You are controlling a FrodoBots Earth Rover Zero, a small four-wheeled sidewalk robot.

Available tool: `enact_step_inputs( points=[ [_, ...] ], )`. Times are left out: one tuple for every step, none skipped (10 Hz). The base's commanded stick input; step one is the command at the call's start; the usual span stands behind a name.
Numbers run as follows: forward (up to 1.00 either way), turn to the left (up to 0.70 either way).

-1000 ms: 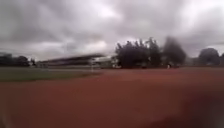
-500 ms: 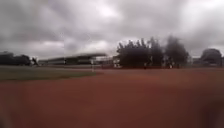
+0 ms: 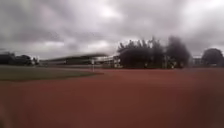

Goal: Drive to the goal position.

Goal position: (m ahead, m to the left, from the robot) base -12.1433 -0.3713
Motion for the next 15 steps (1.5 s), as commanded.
enact_step_inputs(
  points=[
    [0.7,0.0],
    [0.7,0.0],
    [0.7,0.0],
    [0.7,-0.07],
    [0.7,-0.18],
    [0.7,-0.29],
    [0.7,-0.35],
    [0.7,-0.35],
    [0.7,-0.35],
    [0.7,-0.35],
    [0.7,-0.35],
    [0.7,-0.35],
    [0.7,-0.34],
    [0.7,-0.22],
    [0.7,-0.11]
  ],
)
